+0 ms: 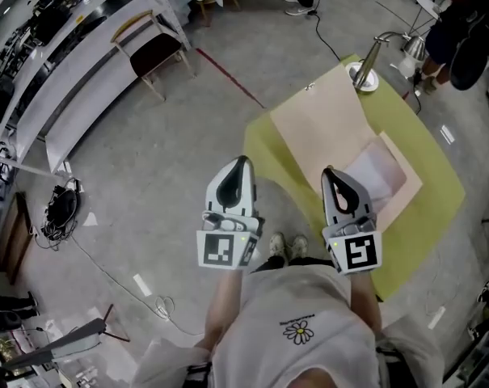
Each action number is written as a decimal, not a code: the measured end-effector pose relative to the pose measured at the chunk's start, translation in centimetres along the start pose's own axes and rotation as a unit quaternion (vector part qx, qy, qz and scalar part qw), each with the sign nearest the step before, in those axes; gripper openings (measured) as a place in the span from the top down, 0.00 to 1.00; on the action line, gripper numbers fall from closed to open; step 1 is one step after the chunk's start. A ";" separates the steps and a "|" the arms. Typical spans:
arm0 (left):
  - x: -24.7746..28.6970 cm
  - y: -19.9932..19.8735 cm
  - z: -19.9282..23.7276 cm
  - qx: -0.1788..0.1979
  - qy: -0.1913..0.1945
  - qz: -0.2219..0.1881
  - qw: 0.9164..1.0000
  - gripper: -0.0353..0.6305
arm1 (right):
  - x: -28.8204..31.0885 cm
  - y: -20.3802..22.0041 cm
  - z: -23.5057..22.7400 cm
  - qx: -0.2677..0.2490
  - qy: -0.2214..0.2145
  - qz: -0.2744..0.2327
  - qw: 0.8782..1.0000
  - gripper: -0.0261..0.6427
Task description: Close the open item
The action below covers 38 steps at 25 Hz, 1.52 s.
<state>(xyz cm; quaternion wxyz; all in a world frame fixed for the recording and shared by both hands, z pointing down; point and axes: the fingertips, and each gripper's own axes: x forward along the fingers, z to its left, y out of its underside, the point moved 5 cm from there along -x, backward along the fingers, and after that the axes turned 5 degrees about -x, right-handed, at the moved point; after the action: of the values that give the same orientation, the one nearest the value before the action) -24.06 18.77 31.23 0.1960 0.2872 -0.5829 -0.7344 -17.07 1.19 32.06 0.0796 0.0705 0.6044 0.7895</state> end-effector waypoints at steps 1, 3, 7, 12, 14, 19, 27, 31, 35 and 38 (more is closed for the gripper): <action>0.2 0.1 -0.1 -0.001 0.000 0.003 1.000 0.93 | 0.1 -0.1 -0.2 0.004 0.001 -0.002 1.000 0.94; 0.6 0.2 0.2 -0.001 0.000 0.005 1.000 0.93 | 0.7 -0.3 -0.4 0.003 0.000 -0.005 1.000 0.94; 1.9 0.5 0.9 -0.008 -0.003 0.012 1.000 0.93 | 1.3 -0.5 -0.6 0.006 0.003 -0.010 1.000 0.94; 3.3 1.8 -0.1 -0.035 -0.001 0.033 0.999 0.92 | -0.2 -0.5 -2.3 0.033 0.025 -0.005 0.999 0.94; 3.7 2.2 -0.3 -0.067 0.000 0.034 0.997 0.89 | -1.0 -0.6 -2.9 0.037 0.033 -0.001 0.999 0.94; 6.0 5.6 2.1 -0.219 -0.001 0.023 0.975 0.56 | -2.4 -0.5 -4.0 0.029 0.075 -0.002 0.997 0.94; 9.5 13.0 4.7 -0.307 0.029 0.106 0.945 0.50 | -6.2 1.9 -4.9 0.039 0.135 0.046 0.989 0.94; 11.0 16.2 4.5 -0.322 0.046 0.132 0.936 0.50 | -7.7 2.5 -5.4 0.041 0.169 0.062 0.983 0.94; 11.9 18.7 4.1 -0.357 0.057 0.160 0.919 0.51 | -9.0 2.8 -5.7 0.043 0.198 0.073 0.976 0.94; 12.6 20.4 4.0 -0.384 0.052 0.182 0.904 0.55 | -10.0 3.4 -5.6 0.047 0.219 0.085 0.971 0.94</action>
<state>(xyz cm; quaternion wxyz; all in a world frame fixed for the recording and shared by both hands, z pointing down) -37.16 8.95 49.17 0.4511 0.1167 -0.2869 -0.8370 -8.60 -7.12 33.77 -0.1254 -0.0489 0.6356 0.7602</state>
